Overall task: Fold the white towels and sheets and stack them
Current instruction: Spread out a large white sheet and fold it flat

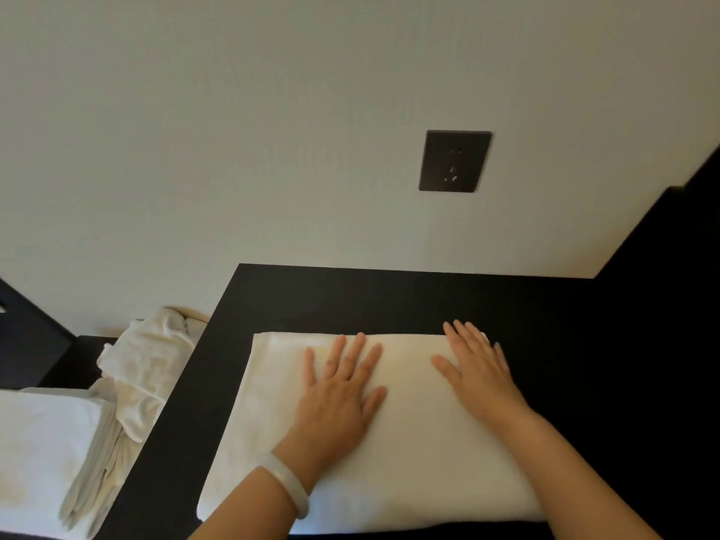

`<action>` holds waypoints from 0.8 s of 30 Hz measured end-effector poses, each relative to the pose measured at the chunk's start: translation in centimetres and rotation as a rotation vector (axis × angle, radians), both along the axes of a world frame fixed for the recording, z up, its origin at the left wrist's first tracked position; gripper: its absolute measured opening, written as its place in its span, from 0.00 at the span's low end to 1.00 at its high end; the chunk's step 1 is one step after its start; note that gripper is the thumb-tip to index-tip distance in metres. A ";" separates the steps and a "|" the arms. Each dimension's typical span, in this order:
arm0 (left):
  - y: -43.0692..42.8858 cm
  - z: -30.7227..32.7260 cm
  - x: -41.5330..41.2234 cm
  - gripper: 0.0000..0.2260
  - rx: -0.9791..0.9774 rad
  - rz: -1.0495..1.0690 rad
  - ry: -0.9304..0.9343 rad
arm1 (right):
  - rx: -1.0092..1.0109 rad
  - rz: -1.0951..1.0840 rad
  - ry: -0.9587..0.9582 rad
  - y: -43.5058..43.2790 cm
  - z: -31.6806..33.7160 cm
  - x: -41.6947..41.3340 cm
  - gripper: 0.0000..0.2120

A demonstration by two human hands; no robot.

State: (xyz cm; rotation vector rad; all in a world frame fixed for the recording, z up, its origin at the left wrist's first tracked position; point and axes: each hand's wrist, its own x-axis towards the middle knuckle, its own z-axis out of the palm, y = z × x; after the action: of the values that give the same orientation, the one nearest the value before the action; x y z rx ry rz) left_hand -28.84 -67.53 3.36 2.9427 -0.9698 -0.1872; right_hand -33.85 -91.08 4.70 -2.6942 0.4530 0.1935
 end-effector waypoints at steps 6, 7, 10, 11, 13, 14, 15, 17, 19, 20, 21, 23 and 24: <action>-2.5 1.8 -1.6 0.30 -0.085 -0.127 -0.011 | 0.465 -0.600 -0.299 -2.5 3.7 -6.5 0.11; -3.5 1.9 -2.3 0.30 -0.126 -0.212 0.001 | 0.540 -0.591 -0.208 -2.8 4.0 -8.4 0.09; -6.2 1.2 -4.0 0.27 -0.160 -0.376 0.093 | 0.748 -0.396 0.164 -2.8 4.9 -13.1 0.14; -6.6 0.7 -4.2 0.27 -0.144 -0.374 0.117 | 0.776 -0.341 0.247 -2.5 5.1 -14.2 0.14; -6.8 -0.1 -4.5 0.26 -0.128 -0.341 0.087 | 0.796 -0.303 0.275 -1.9 4.7 -15.7 0.15; -6.8 -0.3 -4.6 0.26 -0.126 -0.333 0.064 | 0.802 -0.314 0.248 -1.6 4.4 -16.2 0.15; -6.8 -0.4 -4.6 0.26 -0.125 -0.333 0.059 | 0.818 -0.333 0.217 -1.2 4.1 -16.5 0.16; -6.9 -0.2 -4.5 0.26 -0.120 -0.337 0.077 | 0.871 -0.377 0.152 -0.7 3.6 -16.7 0.17; -7.0 0.0 -4.5 0.25 -0.110 -0.332 0.101 | 0.926 -0.404 0.119 -0.2 3.3 -16.6 0.17; -7.1 0.0 -4.5 0.25 -0.107 -0.329 0.110 | 0.953 -0.407 0.104 0.1 3.3 -16.5 0.16; -7.1 0.1 -4.5 0.25 -0.107 -0.326 0.116 | 0.976 -0.410 0.078 0.4 3.3 -16.4 0.14; -7.1 0.1 -4.6 0.25 -0.106 -0.320 0.110 | 0.851 -0.393 -0.019 0.8 3.2 -16.2 0.09; -7.1 0.0 -4.6 0.25 -0.108 -0.316 0.101 | 0.737 -0.371 -0.064 0.9 3.2 -16.1 0.08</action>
State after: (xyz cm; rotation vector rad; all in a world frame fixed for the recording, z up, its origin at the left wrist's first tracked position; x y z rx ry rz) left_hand -33.42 -74.62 3.36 2.6397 -1.3769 -0.2797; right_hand -49.95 -90.22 7.90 -1.8589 0.6903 0.1309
